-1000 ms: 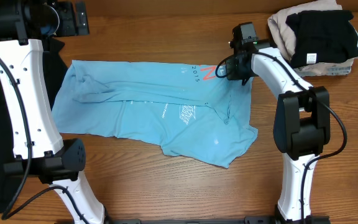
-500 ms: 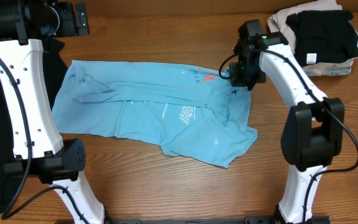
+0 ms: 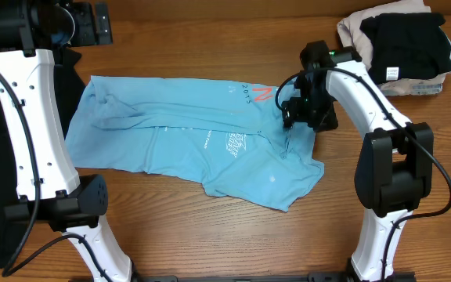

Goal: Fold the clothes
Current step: 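Grasp the shirt's right shoulder with the right gripper and pull it down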

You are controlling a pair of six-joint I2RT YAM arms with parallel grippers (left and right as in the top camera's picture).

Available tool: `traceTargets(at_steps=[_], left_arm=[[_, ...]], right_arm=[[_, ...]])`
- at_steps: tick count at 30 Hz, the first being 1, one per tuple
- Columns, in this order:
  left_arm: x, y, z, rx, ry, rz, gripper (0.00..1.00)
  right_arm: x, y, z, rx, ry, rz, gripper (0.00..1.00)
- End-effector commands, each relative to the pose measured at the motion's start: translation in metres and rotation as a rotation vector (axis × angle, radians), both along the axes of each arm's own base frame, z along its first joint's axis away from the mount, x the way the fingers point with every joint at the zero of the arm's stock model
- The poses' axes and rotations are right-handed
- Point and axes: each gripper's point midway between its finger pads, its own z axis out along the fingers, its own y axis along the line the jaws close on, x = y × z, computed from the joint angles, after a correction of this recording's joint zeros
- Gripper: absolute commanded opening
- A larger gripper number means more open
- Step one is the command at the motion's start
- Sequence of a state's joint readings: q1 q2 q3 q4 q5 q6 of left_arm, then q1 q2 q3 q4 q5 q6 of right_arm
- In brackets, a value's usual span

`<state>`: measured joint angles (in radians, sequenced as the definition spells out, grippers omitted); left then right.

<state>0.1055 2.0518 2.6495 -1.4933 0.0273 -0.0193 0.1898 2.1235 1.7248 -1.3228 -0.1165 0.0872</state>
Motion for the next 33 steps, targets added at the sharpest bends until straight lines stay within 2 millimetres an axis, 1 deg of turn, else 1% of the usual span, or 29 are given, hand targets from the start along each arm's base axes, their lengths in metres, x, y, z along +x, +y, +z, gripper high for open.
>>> traceTargets(at_steps=[1, 5, 6, 8, 15, 18, 19, 21, 23, 24, 25, 30, 33], left_arm=[[0.001, 0.001, -0.003, -0.001, 0.007, -0.016, 1.0], [0.0, 0.001, -0.004, 0.012, 0.012, -0.034, 1.0], [0.0, 0.0, -0.004, 0.013, 0.014, -0.036, 1.0], [0.0, 0.0, -0.004, 0.013, 0.014, -0.035, 1.0], [0.0, 0.0, -0.004, 0.014, 0.014, -0.036, 1.0], [0.0, 0.0, -0.004, 0.013, 0.014, -0.036, 1.0], [0.0, 0.0, -0.004, 0.013, 0.014, -0.036, 1.0], [0.0, 0.0, -0.004, 0.013, 0.014, -0.036, 1.0], [0.0, 0.0, -0.004, 0.013, 0.014, -0.036, 1.0], [0.0, 0.0, -0.004, 0.013, 0.014, -0.036, 1.0], [0.0, 0.0, -0.004, 0.013, 0.014, -0.036, 1.0], [0.0, 0.0, -0.004, 0.014, 0.012, -0.036, 1.0], [0.001, 0.001, -0.003, 0.014, 0.006, -0.036, 1.0]], right_arm=[[-0.003, -0.009, 0.008, 0.008, 0.008, -0.03, 0.87], [-0.013, -0.015, 0.001, 0.002, 0.043, -0.034, 0.73], [-0.014, -0.015, -0.003, 0.002, 0.047, -0.034, 0.68], [-0.015, -0.015, -0.011, 0.002, 0.044, -0.034, 0.61], [-0.001, -0.015, -0.043, 0.011, -0.047, -0.044, 0.55], [0.005, -0.021, -0.054, -0.025, -0.087, -0.076, 0.48], [0.007, -0.023, -0.056, -0.039, -0.096, -0.086, 0.43], [0.01, -0.025, -0.059, -0.048, -0.116, -0.089, 0.39], [0.016, -0.028, -0.061, -0.063, -0.143, -0.106, 0.32], [0.019, -0.029, -0.062, -0.07, -0.156, -0.109, 0.22], [0.023, -0.03, -0.063, -0.074, -0.175, -0.109, 0.05], [0.053, -0.036, -0.059, -0.102, -0.304, -0.121, 0.04], [0.079, -0.047, -0.053, -0.114, -0.405, -0.154, 0.04]])
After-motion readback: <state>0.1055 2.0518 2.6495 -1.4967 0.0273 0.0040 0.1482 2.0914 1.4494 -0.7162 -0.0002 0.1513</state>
